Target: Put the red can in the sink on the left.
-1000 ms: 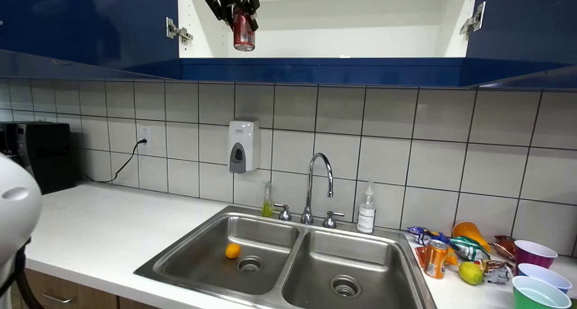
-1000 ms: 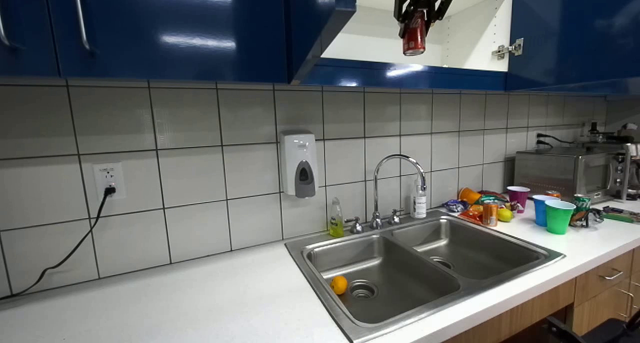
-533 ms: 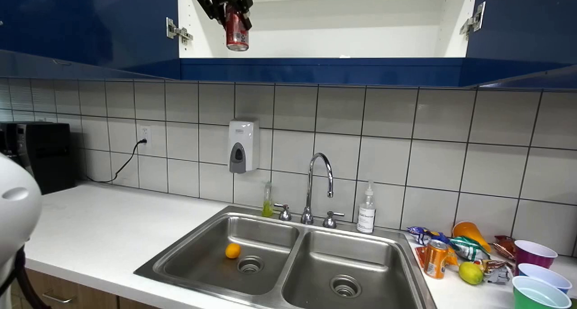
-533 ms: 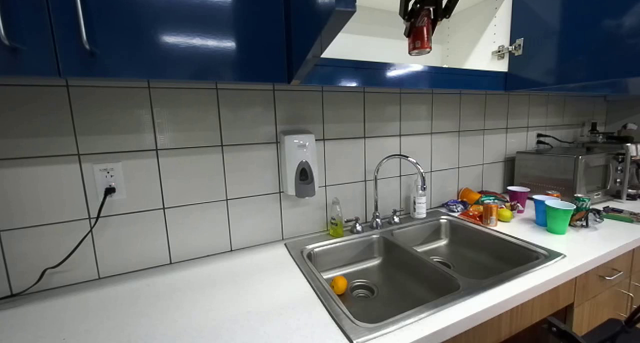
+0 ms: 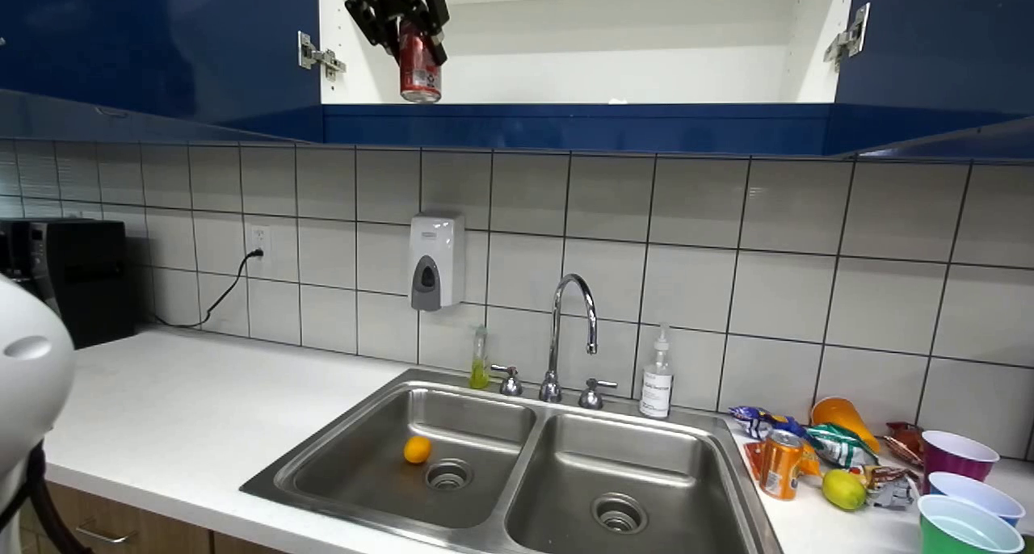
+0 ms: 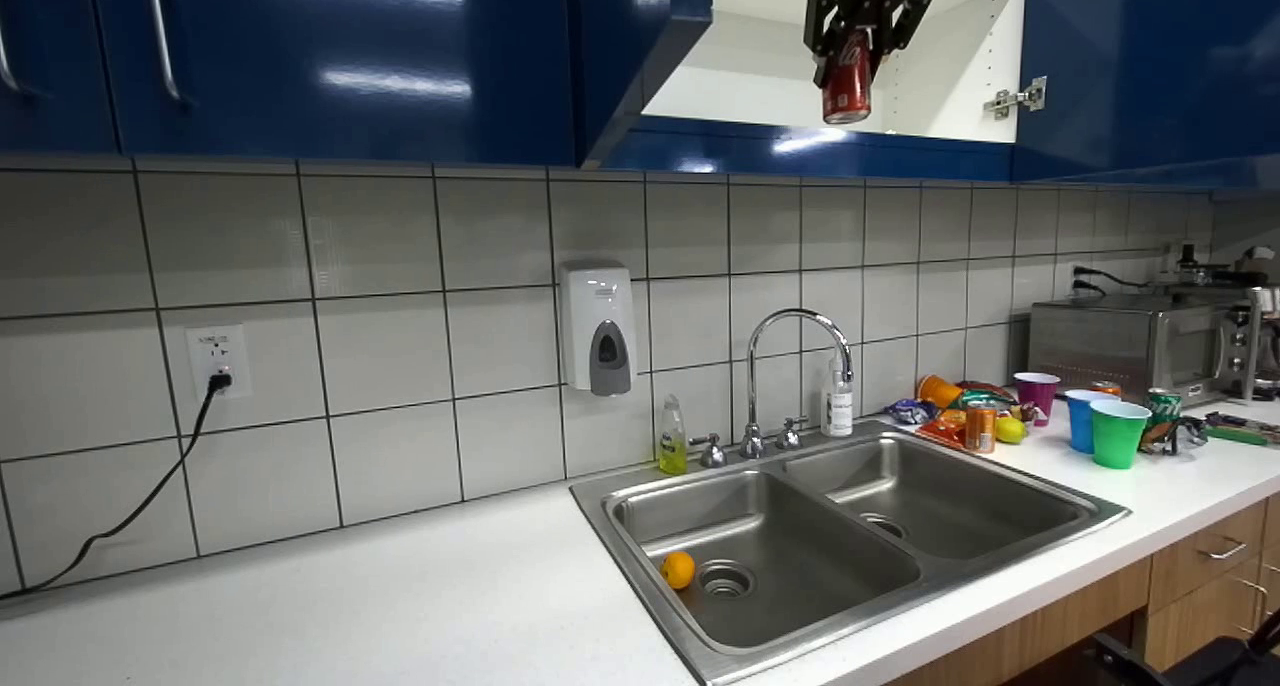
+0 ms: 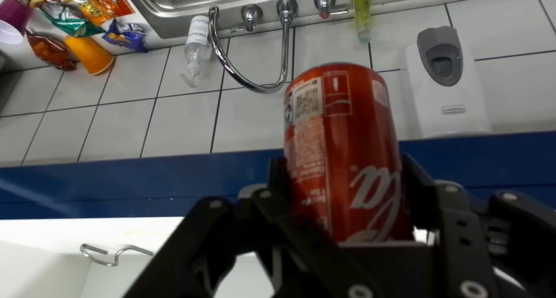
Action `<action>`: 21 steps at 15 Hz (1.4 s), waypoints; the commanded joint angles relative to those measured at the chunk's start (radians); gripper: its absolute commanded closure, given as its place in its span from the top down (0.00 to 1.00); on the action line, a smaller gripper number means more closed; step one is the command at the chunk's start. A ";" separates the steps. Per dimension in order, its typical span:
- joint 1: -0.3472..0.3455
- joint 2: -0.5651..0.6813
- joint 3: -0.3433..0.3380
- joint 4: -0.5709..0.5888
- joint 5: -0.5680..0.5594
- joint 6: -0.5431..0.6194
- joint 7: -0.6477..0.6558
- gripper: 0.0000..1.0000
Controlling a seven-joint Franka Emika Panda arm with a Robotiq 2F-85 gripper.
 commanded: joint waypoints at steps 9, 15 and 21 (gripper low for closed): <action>-0.004 -0.023 0.024 -0.059 0.014 0.012 0.006 0.38; -0.005 -0.047 0.031 -0.094 0.017 0.007 0.015 0.38; -0.008 -0.078 0.029 -0.141 0.021 0.010 0.024 0.38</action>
